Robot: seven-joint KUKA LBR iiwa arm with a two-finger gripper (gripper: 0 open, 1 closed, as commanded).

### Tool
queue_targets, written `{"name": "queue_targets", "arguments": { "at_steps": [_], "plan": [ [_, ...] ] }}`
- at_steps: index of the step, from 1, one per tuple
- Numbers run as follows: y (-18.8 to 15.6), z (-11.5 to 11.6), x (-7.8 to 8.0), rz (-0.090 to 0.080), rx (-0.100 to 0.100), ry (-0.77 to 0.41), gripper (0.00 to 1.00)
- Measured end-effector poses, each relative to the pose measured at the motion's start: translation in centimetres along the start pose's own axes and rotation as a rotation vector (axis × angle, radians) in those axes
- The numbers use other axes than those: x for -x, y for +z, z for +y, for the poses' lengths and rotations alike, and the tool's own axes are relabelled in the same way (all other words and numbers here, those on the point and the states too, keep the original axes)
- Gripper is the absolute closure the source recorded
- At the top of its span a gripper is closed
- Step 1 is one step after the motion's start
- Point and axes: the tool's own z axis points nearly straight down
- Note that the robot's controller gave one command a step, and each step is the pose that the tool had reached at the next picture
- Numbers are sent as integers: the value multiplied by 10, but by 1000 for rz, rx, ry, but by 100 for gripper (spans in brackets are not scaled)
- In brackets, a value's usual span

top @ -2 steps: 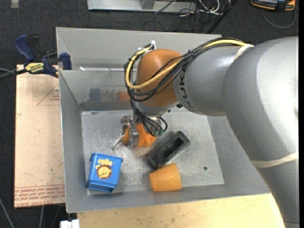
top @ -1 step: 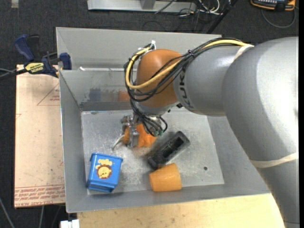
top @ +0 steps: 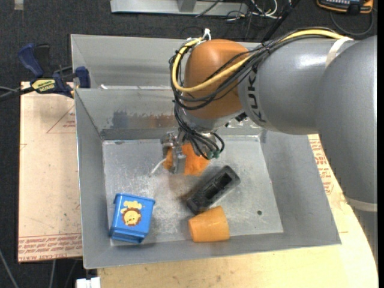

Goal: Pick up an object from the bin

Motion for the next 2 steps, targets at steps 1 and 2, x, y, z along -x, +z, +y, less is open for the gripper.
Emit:
{"name": "queue_targets", "arguments": {
  "at_steps": [1, 2],
  "plan": [
    [0, 0, 0, 0, 0, 0, 100],
    [-114, -10, 3, -4, 1, -36, 100]
  ]
}}
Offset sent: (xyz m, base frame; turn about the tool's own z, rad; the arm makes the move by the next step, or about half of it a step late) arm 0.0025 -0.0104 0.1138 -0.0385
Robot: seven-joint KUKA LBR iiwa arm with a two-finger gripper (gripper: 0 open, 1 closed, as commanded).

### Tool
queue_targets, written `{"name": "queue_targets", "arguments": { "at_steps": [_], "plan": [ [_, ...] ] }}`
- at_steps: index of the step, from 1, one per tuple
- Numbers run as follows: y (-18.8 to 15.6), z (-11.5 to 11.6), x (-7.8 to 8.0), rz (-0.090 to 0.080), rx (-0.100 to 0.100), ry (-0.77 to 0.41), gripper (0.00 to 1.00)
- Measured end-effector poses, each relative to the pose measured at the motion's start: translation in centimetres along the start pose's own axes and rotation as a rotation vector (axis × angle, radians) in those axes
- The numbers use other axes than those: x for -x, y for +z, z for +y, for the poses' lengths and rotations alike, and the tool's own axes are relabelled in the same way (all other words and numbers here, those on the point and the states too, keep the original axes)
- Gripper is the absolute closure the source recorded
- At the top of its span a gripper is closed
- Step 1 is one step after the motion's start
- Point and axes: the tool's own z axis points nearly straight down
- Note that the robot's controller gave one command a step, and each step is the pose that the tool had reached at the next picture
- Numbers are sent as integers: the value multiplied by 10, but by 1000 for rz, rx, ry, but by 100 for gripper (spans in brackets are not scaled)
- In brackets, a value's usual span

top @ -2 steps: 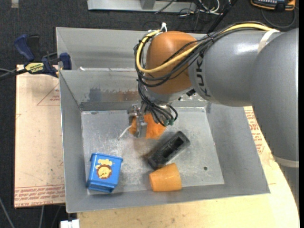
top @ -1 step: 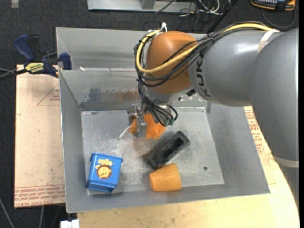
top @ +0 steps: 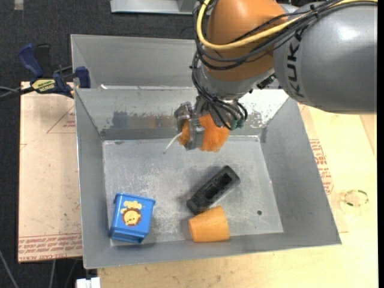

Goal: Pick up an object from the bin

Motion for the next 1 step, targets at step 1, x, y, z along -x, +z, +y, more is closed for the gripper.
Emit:
{"name": "queue_targets", "arguments": {
  "at_steps": [1],
  "plan": [
    [0, 0, 0, 0, 0, 0, 100]
  ]
}}
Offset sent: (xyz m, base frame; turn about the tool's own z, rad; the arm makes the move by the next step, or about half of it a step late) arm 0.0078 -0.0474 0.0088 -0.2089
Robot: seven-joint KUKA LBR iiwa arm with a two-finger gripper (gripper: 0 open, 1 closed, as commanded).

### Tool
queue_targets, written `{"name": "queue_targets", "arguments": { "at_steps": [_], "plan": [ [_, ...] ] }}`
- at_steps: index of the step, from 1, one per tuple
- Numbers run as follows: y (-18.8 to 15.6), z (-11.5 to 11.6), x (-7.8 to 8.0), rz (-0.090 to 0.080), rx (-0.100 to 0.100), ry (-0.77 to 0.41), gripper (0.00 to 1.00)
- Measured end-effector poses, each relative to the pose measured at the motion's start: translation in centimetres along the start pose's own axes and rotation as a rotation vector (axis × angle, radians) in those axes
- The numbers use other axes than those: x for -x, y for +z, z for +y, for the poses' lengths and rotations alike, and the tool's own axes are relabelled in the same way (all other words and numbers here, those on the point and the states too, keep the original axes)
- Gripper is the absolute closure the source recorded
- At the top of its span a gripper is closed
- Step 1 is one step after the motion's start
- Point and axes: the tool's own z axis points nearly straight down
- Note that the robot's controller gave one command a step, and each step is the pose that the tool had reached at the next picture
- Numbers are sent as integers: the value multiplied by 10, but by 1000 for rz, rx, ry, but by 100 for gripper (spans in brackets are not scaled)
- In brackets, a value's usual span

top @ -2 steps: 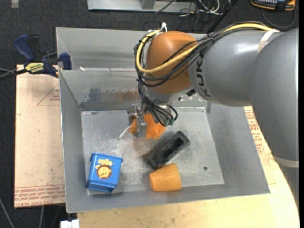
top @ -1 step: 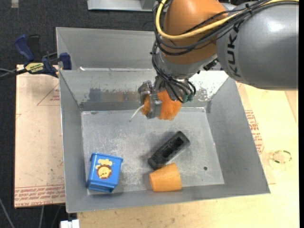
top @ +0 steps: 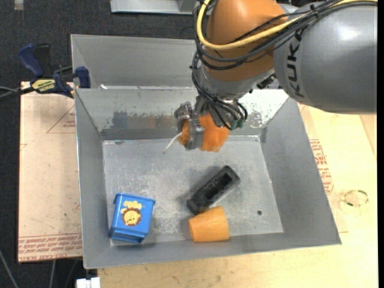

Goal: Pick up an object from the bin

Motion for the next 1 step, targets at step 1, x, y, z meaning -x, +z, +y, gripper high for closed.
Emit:
{"name": "queue_targets", "arguments": {
  "at_steps": [1],
  "plan": [
    [-9, -48, -4, -4, 0, -205, 100]
  ]
}}
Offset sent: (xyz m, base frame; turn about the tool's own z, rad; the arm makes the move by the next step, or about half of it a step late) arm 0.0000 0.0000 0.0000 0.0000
